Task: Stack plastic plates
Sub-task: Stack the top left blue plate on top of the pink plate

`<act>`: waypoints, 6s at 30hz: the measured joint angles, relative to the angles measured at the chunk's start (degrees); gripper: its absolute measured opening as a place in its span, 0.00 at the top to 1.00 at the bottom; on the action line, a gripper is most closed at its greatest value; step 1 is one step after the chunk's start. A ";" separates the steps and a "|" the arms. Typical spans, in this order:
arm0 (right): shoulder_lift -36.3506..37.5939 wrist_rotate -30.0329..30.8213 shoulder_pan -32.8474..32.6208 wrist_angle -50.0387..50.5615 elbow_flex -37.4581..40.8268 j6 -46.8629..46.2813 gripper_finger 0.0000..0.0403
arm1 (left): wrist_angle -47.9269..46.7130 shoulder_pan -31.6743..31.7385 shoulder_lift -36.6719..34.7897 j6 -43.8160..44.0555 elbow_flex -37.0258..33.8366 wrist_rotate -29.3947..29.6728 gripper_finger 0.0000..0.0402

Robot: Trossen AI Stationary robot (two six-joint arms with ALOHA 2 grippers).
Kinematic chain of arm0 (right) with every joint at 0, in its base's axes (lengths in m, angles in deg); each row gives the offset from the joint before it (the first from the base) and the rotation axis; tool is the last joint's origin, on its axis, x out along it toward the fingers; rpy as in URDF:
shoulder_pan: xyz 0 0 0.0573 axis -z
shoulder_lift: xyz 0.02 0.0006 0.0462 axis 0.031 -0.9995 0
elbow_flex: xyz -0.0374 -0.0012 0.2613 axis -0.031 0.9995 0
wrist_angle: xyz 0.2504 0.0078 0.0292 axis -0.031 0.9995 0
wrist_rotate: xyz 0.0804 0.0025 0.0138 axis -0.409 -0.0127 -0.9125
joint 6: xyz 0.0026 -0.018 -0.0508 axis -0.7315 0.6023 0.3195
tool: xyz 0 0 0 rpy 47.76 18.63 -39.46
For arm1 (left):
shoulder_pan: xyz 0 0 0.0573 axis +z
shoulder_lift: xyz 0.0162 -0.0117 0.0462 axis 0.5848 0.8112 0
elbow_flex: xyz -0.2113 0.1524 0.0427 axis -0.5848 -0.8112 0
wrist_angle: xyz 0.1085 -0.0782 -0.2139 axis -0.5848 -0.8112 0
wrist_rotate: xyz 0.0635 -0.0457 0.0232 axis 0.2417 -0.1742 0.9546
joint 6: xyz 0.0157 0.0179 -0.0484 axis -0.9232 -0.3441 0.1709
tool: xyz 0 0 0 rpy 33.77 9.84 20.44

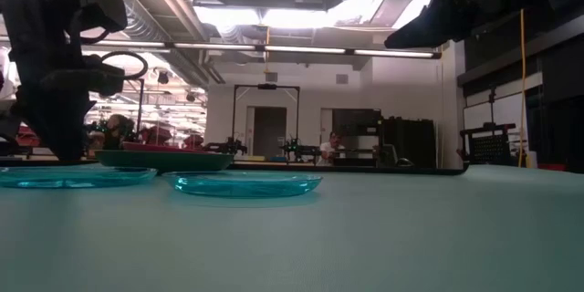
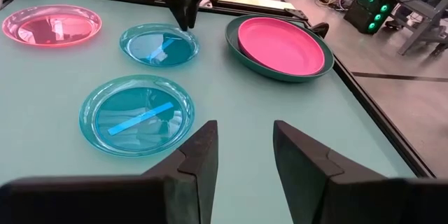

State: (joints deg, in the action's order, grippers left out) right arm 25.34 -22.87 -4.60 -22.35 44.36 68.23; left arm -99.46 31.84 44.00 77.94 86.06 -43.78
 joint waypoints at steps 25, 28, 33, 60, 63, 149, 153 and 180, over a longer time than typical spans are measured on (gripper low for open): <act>0.00 -0.02 -0.01 1.29 0.00 0.00 0.68 | -0.94 0.02 0.92 1.05 0.00 -0.03 0.73; 0.00 -0.02 -0.01 1.27 0.00 0.00 0.68 | -0.35 0.02 2.49 1.12 0.00 -0.69 0.73; -0.02 -0.04 -0.01 1.26 0.02 0.00 0.68 | 0.85 0.02 5.38 1.05 0.00 -3.13 0.73; -0.02 -0.04 -0.01 1.26 0.02 0.00 0.68 | 2.32 0.02 7.56 1.13 0.00 -6.00 0.75; -0.02 -0.04 -0.01 1.26 0.02 0.00 0.68 | 2.29 0.02 7.56 1.15 0.00 -5.97 0.79; -0.02 0.17 -0.01 2.23 0.02 0.02 0.68 | 28.55 50.61 -2.58 -8.06 -0.04 -5.76 1.00; -0.02 0.20 0.00 2.25 0.02 0.08 0.68 | 26.01 52.51 -2.58 -8.13 -0.04 -5.76 1.00; -0.04 0.21 -0.01 2.42 0.02 0.20 0.68 | 23.26 53.18 0.83 -8.10 -0.02 -2.76 1.00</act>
State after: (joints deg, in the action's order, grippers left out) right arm 25.30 -22.66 -4.61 -19.93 44.39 68.42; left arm -76.21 85.02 44.83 69.84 86.03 -46.54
